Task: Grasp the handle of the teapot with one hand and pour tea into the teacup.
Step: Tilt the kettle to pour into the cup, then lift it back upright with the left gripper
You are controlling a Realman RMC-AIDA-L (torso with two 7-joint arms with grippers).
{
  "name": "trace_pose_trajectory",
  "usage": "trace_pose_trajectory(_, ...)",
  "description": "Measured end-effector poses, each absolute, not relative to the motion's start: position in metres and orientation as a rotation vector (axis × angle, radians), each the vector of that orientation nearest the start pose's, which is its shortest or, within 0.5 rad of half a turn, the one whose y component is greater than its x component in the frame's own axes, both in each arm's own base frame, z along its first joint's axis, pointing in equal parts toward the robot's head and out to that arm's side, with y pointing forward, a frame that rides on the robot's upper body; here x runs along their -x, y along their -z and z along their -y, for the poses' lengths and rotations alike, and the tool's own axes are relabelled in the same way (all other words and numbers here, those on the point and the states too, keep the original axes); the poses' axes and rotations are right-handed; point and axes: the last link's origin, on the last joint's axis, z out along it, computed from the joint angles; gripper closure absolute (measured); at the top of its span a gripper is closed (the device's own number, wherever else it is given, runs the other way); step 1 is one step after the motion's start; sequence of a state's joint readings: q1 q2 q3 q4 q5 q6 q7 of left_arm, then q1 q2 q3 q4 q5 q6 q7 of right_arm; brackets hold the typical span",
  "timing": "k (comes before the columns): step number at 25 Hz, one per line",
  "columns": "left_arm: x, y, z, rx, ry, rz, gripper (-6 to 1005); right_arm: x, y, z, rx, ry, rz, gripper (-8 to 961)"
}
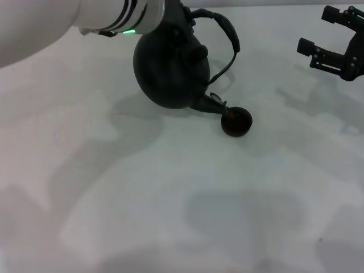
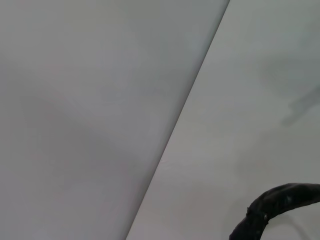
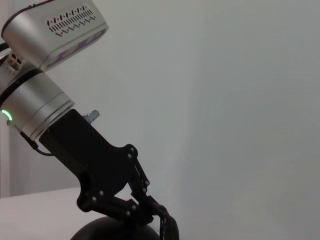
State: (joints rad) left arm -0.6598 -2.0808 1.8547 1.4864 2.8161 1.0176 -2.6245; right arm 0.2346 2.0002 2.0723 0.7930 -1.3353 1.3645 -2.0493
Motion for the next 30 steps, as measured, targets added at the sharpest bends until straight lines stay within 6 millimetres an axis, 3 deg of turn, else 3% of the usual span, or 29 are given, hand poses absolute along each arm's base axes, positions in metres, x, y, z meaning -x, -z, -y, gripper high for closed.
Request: trace_pose_trajectory(30, 0.0740, 0.0504, -0.3808, 2.427, -0.270, 0.046, 862, -0.2905, -0.0468, -0.3104, 2.351, -0.793, -0.324, 98)
